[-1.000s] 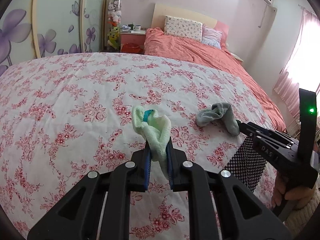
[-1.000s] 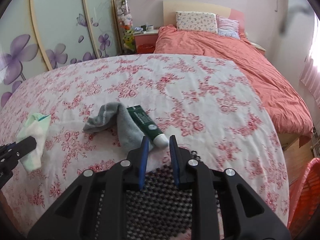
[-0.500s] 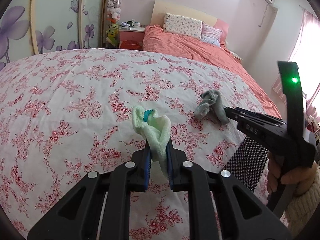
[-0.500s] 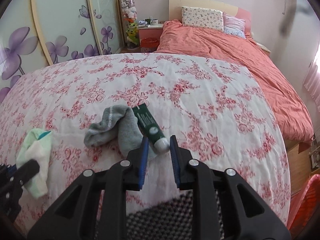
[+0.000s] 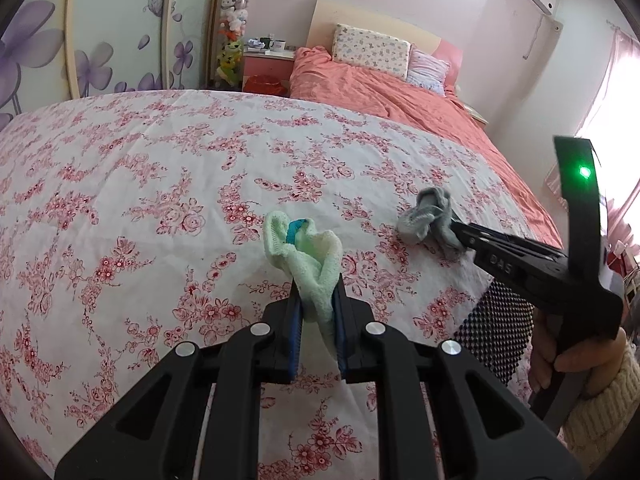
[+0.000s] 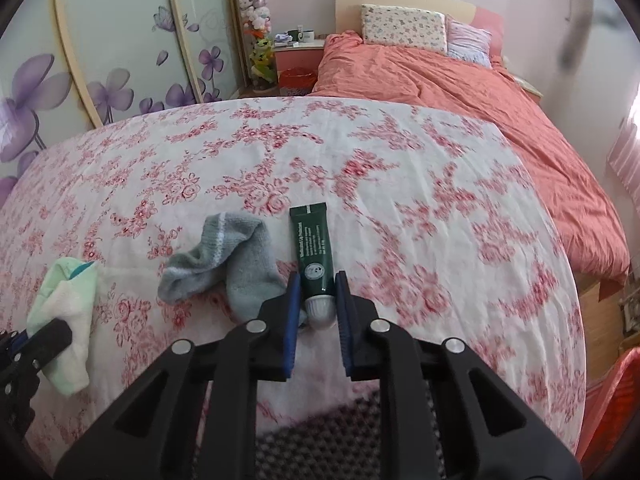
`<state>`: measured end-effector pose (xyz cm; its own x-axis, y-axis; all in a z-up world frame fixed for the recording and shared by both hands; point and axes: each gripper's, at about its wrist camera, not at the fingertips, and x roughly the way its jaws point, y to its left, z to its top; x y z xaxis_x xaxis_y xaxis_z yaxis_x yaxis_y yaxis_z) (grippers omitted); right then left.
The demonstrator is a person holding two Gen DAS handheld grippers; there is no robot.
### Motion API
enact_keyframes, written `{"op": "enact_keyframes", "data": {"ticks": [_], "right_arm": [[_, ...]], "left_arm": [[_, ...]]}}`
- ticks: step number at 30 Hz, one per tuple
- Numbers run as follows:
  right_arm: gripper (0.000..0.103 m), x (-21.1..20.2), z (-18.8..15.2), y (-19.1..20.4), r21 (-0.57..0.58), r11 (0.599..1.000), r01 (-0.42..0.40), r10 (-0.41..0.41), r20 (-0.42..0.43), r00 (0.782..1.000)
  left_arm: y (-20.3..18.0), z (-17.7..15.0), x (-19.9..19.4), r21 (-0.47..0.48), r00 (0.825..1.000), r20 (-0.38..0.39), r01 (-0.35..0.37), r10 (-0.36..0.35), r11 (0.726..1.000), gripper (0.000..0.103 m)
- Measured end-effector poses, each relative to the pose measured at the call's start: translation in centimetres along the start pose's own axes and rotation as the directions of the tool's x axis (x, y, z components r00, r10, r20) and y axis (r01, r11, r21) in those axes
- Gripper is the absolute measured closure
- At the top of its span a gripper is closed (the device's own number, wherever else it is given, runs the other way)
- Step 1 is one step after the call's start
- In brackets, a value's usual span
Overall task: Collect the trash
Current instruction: 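Grasp the green tube with the right tool, then carry the towel and green tube with both tools over the orange basket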
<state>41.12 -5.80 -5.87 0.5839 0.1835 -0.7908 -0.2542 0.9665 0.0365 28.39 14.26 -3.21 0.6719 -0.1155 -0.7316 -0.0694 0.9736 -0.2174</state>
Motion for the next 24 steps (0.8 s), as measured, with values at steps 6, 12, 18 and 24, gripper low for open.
{"op": "enact_keyframes", "data": {"ticks": [6,12,18,24], "right_arm": [[0.085,-2.4,-1.4,-2.2,0.05,0.999,-0.005,0.003,0.033,0.999],[0.085,-6.0,-3.3,-4.1,0.078,0.997,0.002,-0.008,0.084,0.996],[0.085,-9.3,-5.4,-5.9,0.098,0.995,0.032,-0.044,0.123,0.991],[0.085,-12.5,-8.0,-8.5,0.154,0.987,0.05,-0.074,0.157,0.985]], "left_arm": [[-1.3,-0.1,-0.8,0.018,1.0,0.011,0.014,-0.014,1.0,0.089],[-3.4,-0.3,-2.0,0.049,0.999,0.027,0.034,-0.035,0.998,0.089],[-6.6,-0.8,-3.0,0.098,0.997,0.036,0.066,-0.069,0.993,0.089],[-10.0,-1.5,-4.0,0.155,0.993,0.042,0.104,-0.112,0.982,0.089]]}}
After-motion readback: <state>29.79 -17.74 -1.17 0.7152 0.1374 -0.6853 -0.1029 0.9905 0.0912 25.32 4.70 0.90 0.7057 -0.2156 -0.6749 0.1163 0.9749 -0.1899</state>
